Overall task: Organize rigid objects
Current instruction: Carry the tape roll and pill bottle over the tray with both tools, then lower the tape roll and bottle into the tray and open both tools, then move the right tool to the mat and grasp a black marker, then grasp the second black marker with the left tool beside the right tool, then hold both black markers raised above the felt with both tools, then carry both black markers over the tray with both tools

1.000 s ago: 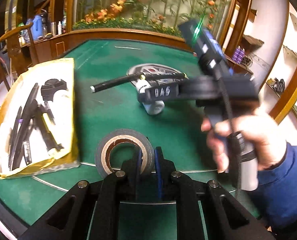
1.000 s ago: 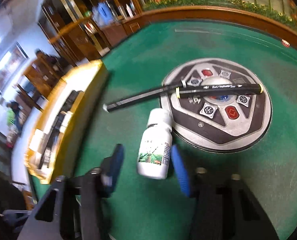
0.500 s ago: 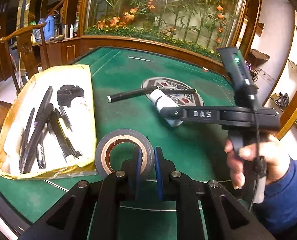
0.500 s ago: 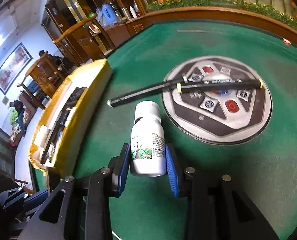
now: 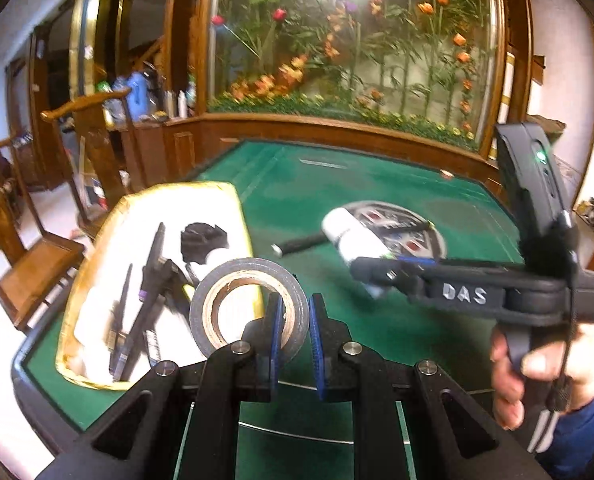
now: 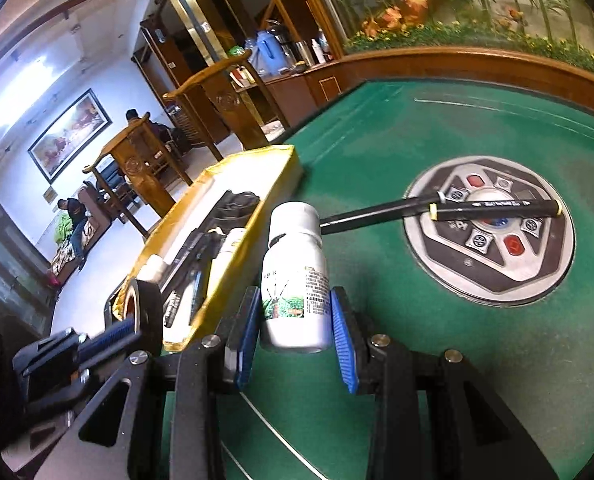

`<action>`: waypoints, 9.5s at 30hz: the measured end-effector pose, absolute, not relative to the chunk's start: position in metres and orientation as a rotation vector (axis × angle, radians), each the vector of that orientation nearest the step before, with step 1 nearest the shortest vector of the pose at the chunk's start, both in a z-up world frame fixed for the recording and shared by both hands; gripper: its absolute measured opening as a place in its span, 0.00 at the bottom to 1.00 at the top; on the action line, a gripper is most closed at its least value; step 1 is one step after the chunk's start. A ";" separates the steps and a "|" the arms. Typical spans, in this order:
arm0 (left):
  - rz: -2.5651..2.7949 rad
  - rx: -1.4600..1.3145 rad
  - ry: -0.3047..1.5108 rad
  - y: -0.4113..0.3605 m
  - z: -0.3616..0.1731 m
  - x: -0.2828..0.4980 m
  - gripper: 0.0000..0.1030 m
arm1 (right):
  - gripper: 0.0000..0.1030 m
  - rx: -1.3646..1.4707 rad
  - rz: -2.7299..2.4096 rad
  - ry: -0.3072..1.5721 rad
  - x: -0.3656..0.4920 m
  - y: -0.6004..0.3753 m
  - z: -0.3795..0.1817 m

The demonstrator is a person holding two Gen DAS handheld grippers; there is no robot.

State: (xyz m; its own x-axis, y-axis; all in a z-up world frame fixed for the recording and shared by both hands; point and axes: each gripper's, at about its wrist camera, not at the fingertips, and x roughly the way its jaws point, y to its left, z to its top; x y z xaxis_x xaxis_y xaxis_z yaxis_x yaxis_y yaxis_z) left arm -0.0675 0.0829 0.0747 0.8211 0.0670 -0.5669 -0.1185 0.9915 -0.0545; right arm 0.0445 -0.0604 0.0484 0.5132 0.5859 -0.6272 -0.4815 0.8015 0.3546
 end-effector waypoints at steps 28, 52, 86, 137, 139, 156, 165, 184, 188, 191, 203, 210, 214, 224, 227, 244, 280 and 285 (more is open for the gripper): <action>0.291 -0.078 0.558 0.147 0.063 -0.061 0.12 | 0.33 0.048 0.776 0.780 0.043 0.038 0.075; 0.327 -0.132 0.642 0.180 0.036 -0.032 0.12 | 0.33 0.032 0.776 0.874 0.079 0.076 0.042; 0.290 -0.296 0.608 0.192 0.045 -0.040 0.57 | 0.35 0.073 0.768 0.847 0.080 0.056 0.054; 0.063 -0.111 0.663 0.089 0.050 -0.055 0.57 | 0.15 -0.017 0.209 1.005 0.172 -0.128 0.012; 0.059 -0.123 0.668 0.091 0.050 -0.055 0.57 | 0.14 -0.075 0.259 1.016 0.161 -0.130 0.014; -0.099 -0.404 0.930 0.064 0.029 -0.076 0.57 | 0.14 -0.254 0.766 1.018 -0.035 -0.100 0.006; -0.057 -0.356 0.978 0.049 0.019 -0.066 0.57 | 0.14 -0.126 0.725 1.016 -0.032 -0.127 0.005; -0.030 -0.058 0.923 0.017 0.004 -0.051 0.15 | 0.14 -0.304 0.588 0.897 -0.033 -0.114 -0.002; -0.038 -0.063 0.931 0.016 0.005 -0.048 0.27 | 0.14 -0.304 0.595 0.899 -0.031 -0.115 -0.003; -0.066 -0.021 0.931 0.005 0.003 -0.048 0.42 | 0.14 -0.288 0.599 0.911 -0.029 -0.116 -0.002; -0.032 -0.020 0.857 -0.004 0.006 -0.052 0.14 | 0.14 -0.205 0.580 0.874 -0.027 -0.128 0.008; 0.089 0.041 0.747 -0.002 0.023 -0.062 0.14 | 0.14 -0.155 0.581 0.842 -0.027 -0.132 0.013; 0.162 0.051 0.705 0.008 0.028 -0.064 0.14 | 0.14 -0.126 0.576 0.826 -0.025 -0.136 0.016; 0.213 0.030 0.693 0.021 0.030 -0.067 0.14 | 0.14 -0.120 0.586 0.827 -0.022 -0.133 0.013; 0.213 0.029 0.689 0.022 0.030 -0.067 0.14 | 0.14 -0.117 0.583 0.825 -0.022 -0.133 0.013; 0.211 0.018 0.687 0.024 0.028 -0.068 0.14 | 0.14 -0.103 0.581 0.833 -0.022 -0.133 0.012; 0.202 -0.035 0.641 0.038 0.040 -0.078 0.14 | 0.14 -0.020 0.629 0.802 -0.027 -0.093 0.031; 0.245 -0.065 0.611 0.058 0.050 -0.081 0.14 | 0.14 -0.042 0.671 0.791 -0.022 -0.068 0.043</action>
State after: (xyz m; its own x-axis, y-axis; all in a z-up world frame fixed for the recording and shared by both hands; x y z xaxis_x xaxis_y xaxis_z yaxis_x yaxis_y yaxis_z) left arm -0.0814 0.0582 0.0505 0.7912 0.2088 -0.5748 -0.2471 0.9689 0.0118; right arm -0.0224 -0.0677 0.0431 0.5087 0.5414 -0.6694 -0.5720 0.7937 0.2072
